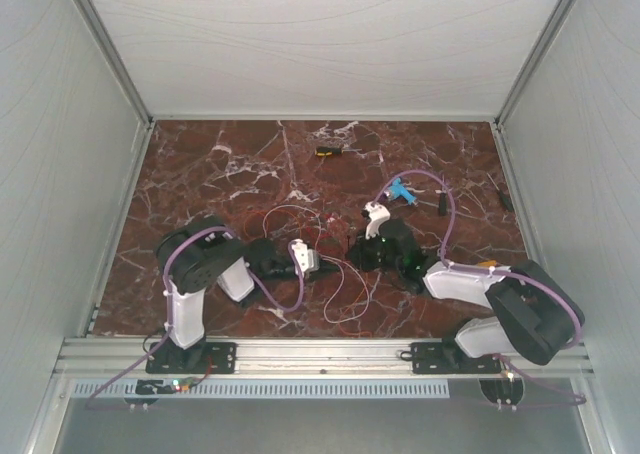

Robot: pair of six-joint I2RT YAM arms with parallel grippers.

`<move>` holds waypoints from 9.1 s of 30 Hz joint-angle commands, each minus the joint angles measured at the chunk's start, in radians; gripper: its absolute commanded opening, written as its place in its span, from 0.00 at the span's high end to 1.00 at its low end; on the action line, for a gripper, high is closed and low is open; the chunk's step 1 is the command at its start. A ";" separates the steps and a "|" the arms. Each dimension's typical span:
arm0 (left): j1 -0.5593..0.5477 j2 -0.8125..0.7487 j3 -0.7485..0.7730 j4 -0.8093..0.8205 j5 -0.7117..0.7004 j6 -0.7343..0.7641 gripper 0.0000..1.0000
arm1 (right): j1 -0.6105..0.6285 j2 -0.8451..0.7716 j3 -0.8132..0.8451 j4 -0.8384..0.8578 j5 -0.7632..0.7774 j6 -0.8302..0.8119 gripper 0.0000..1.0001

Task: Zip-tie the wires
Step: Tie the cable at the center of the board.

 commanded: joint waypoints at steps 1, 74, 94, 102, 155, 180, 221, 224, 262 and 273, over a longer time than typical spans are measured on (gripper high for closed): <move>0.006 -0.032 0.040 0.230 0.030 -0.056 1.00 | 0.077 -0.012 -0.007 0.014 0.136 -0.118 1.00; 0.014 0.027 0.096 0.116 -0.127 -0.070 1.00 | 0.055 0.099 -0.105 0.449 0.005 0.032 0.94; -0.009 0.037 0.077 0.116 -0.210 -0.053 1.00 | 0.032 0.085 -0.142 0.531 -0.043 0.060 0.92; -0.009 0.034 0.080 0.116 -0.205 -0.062 1.00 | 0.030 0.117 -0.135 0.564 -0.067 0.079 0.92; -0.046 -0.043 0.008 0.112 -0.381 -0.358 1.00 | 0.047 0.329 -0.077 0.760 -0.049 0.052 1.00; 0.087 -0.697 -0.235 -0.290 -0.338 -0.502 0.46 | -0.123 0.417 0.249 0.208 -0.906 -0.402 1.00; 0.329 -0.168 0.072 0.258 0.177 -0.775 0.61 | -0.100 0.367 0.373 -0.102 -0.919 -0.723 1.00; 0.329 -0.156 0.092 0.258 0.191 -0.784 0.74 | -0.101 0.368 0.375 -0.103 -0.919 -0.722 1.00; 0.161 -0.178 -0.173 0.258 0.005 -0.882 1.00 | -0.062 0.381 0.322 0.042 -0.697 -0.749 1.00; 0.154 -0.155 -0.156 0.258 0.090 -0.975 1.00 | -0.022 0.354 0.276 0.083 -0.606 -0.836 1.00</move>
